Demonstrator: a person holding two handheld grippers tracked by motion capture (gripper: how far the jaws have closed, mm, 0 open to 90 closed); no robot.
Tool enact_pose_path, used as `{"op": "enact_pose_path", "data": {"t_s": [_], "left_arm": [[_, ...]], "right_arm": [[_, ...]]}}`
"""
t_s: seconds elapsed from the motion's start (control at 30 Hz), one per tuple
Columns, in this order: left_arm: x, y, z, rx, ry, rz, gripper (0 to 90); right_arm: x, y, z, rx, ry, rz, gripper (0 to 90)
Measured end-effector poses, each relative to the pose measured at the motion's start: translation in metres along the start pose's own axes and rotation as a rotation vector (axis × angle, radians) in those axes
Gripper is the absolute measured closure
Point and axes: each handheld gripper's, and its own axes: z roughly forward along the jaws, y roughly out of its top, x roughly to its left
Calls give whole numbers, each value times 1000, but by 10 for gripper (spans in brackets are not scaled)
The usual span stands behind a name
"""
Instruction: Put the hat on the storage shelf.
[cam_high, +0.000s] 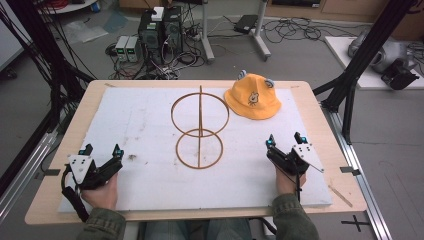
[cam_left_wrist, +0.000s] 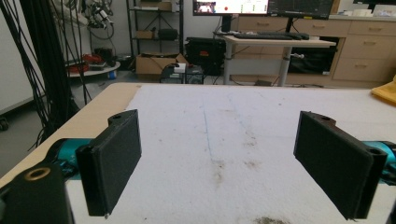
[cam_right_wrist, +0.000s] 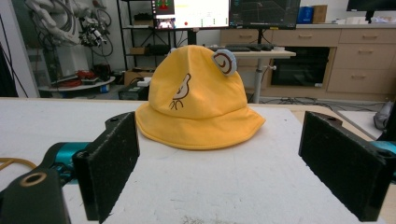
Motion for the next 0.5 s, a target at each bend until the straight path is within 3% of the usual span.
{"op": "enact_pose_path", "data": {"t_s": [0.5], "left_arm": [[-2,1,1,0,-5,7,155]], "right_arm": [[0,1,-2,-5,4,-7,119]]}}
